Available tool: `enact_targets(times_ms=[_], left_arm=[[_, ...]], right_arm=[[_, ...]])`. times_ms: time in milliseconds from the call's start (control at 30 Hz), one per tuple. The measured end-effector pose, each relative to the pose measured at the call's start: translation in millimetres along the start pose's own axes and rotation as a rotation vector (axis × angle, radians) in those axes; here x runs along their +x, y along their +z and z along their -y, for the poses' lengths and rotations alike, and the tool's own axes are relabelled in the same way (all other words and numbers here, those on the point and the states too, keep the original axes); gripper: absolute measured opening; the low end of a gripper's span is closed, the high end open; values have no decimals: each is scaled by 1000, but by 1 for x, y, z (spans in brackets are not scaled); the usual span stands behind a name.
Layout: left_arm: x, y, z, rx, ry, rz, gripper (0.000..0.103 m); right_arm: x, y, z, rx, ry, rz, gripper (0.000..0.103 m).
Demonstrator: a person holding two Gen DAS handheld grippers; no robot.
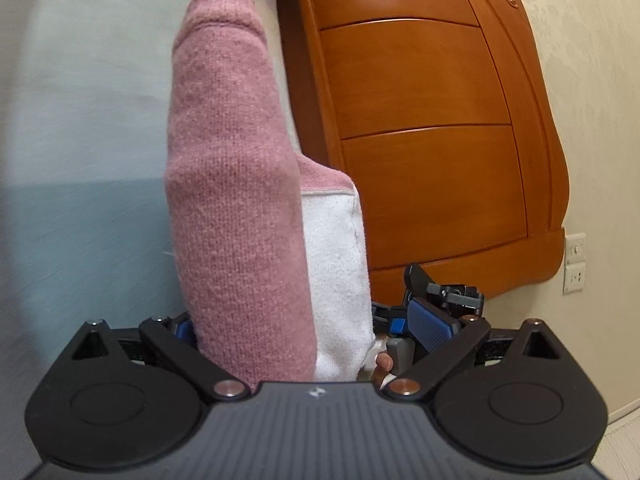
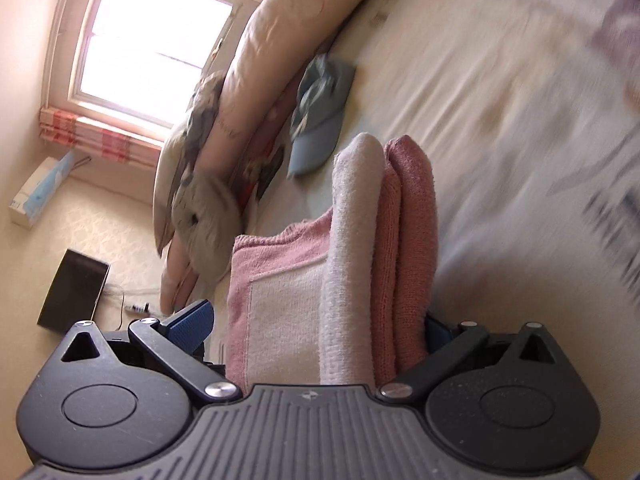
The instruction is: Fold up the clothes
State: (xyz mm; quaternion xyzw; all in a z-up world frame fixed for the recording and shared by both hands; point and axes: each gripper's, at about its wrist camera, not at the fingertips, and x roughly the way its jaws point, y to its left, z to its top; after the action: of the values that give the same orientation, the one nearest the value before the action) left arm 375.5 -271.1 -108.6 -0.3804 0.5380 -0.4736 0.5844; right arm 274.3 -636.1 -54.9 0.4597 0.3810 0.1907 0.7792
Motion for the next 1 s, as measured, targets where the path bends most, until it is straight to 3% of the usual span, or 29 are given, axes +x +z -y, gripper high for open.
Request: enact_targets(times_ms=[167,267,367,500,633,733,833,933,1000], left_arm=[[46,19,-3,-4,-53,-12,98],[62,23,-15,-23,-53,-12,98],[66,18,-30,-36,-6,-13,98],[43,7,-35,44,120,-44,97],[-14,-13,-13,252,274,-12,97],[-45,-27,3,374,366,6,97],[-60,-37,15,441,427,15,98],[-57,-37,25,477,476,21,98],[-56,-37,30,496,506,23,98]], right_arm=[[-27,50,25,2,-36,54,103],[-32,70,42,-5,-67,72,103],[-27,73,63,15,-100,69,103],[-28,60,78,-21,-226,97,103],[-59,45,52,-165,-321,193,103],[-81,28,19,-248,-232,256,103],[-74,6,4,-290,-98,190,103],[-51,-10,10,-329,-199,135,103],[-43,-11,28,-305,-320,119,102]])
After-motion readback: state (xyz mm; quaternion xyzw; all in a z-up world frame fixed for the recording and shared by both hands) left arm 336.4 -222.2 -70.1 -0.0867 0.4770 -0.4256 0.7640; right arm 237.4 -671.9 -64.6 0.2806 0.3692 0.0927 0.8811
